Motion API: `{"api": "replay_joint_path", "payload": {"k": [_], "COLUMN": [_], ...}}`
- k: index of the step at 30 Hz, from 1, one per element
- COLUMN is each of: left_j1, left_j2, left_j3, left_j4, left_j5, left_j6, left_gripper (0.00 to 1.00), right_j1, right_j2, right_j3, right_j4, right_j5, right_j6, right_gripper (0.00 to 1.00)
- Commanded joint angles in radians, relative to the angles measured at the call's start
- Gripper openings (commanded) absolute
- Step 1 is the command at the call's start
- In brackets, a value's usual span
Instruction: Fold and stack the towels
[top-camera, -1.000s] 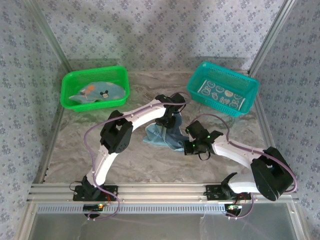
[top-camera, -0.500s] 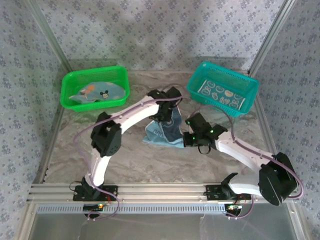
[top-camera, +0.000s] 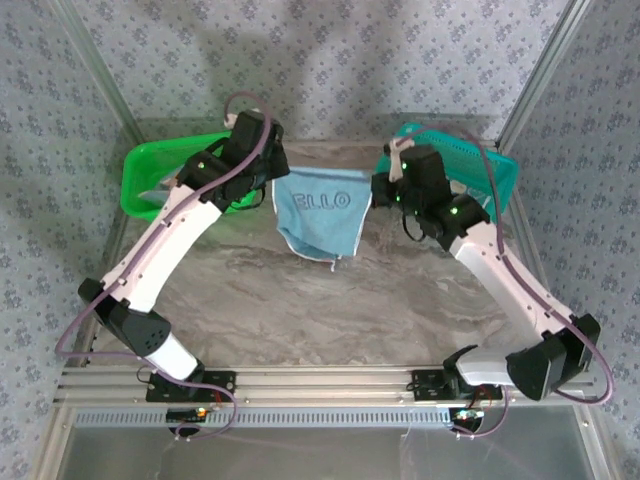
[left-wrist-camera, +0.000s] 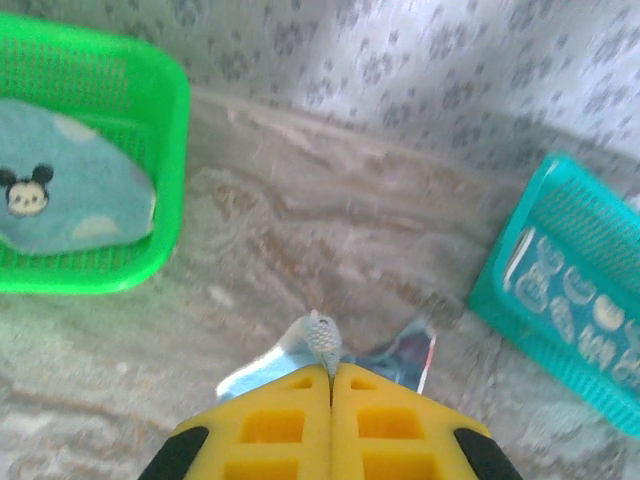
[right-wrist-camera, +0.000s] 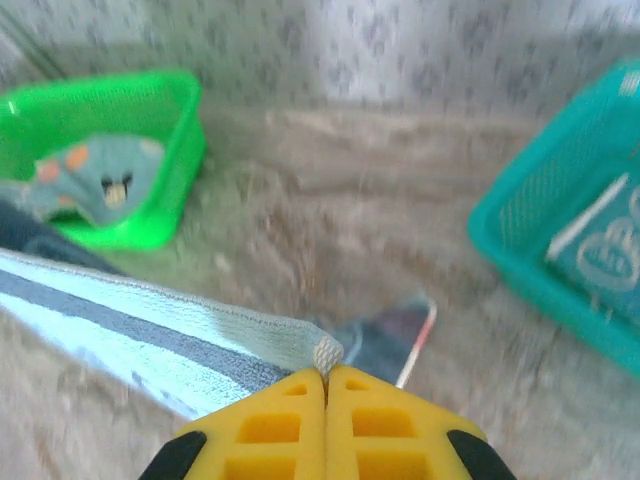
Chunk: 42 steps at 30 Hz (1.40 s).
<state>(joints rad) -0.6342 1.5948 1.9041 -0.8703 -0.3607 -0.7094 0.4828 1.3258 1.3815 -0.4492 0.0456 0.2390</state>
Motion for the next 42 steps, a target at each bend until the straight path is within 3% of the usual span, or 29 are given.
{"api": "replay_joint_path", "payload": {"k": [1, 10, 18, 28, 34, 39, 42], "left_j1": [0.038, 0.114, 0.125, 0.015, -0.112, -0.257, -0.275], "left_j2": [0.028, 0.139, 0.268, 0.084, -0.074, -0.168, -0.188], "left_j3": [0.116, 0.391, 0.743, 0.596, 0.435, 0.354, 0.328], "left_j4": [0.023, 0.001, -0.151, -0.157, -0.090, -0.056, -0.070], "left_j5": [-0.040, 0.003, 0.052, -0.049, -0.155, -0.317, -0.347], "left_j6": [0.002, 0.066, 0.093, 0.085, 0.084, 0.114, 0.099], "left_gripper": [0.00, 0.00, 0.00, 0.00, 0.00, 0.00, 0.00], "right_j1": [-0.049, -0.099, -0.099, 0.004, 0.097, 0.181, 0.189], "right_j2": [0.064, 0.247, 0.308, 0.126, -0.017, -0.110, -0.135], "right_j3": [0.119, 0.425, 0.605, 0.480, 0.390, 0.338, 0.303], "right_j4": [0.139, 0.216, 0.202, 0.189, 0.164, 0.110, 0.093], "right_j5": [0.002, -0.037, -0.070, -0.035, 0.030, 0.078, 0.101], "right_j6": [-0.107, -0.161, -0.145, -0.175, -0.188, -0.177, -0.152], "right_gripper": [0.00, 0.00, 0.00, 0.00, 0.00, 0.00, 0.00]}}
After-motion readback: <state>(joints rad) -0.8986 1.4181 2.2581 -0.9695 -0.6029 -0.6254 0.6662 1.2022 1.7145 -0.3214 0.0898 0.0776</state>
